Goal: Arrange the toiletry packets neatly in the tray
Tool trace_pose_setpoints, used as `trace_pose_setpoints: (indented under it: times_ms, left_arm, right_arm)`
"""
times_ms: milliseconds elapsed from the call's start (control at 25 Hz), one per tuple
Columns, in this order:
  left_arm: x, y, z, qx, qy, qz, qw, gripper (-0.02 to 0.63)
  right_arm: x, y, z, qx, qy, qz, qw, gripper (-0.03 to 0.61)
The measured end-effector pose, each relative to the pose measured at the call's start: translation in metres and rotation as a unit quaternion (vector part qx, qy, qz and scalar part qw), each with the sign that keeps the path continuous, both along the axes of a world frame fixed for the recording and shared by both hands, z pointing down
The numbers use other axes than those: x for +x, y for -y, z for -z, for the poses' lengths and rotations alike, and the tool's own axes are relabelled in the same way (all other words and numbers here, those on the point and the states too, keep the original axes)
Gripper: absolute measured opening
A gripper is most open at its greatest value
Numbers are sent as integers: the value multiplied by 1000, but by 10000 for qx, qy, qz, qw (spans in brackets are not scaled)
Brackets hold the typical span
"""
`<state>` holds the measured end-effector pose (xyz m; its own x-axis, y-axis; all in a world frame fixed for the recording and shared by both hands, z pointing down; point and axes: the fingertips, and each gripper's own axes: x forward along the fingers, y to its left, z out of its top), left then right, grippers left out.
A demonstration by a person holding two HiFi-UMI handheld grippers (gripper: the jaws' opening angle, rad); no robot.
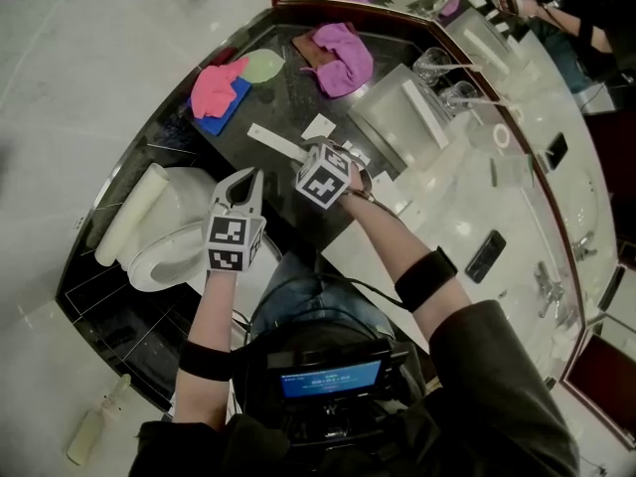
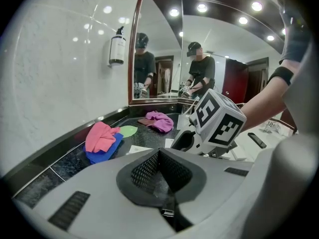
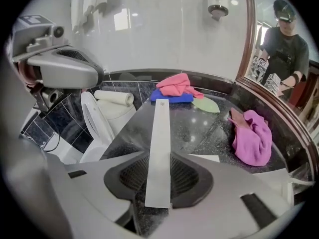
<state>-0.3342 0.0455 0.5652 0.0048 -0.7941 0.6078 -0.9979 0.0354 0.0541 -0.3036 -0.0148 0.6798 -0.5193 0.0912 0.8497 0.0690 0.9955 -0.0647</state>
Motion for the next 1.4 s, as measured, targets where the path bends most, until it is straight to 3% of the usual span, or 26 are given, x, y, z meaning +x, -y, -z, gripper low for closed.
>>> trace_pose_setpoints:
  times_ms: [520, 760, 1120, 1400]
  left_arm:
    - [27, 15, 23, 306, -15, -292, 9991, 2]
    - [57, 33, 40, 451, -70, -644, 9969, 2]
    - [122, 63, 59, 617, -60, -1413, 9880, 2]
    - [172, 80, 65, 705, -108, -2022, 9767, 2]
  right_arm:
    - [57, 20, 82, 143, 946, -1017, 9902, 144]
    - [104, 32, 120, 260, 1369, -1666, 9761, 144]
    - [203, 35, 142, 471, 1553, -2598, 9519, 146]
    - [283, 31, 151, 626, 1599, -3446, 9229, 146]
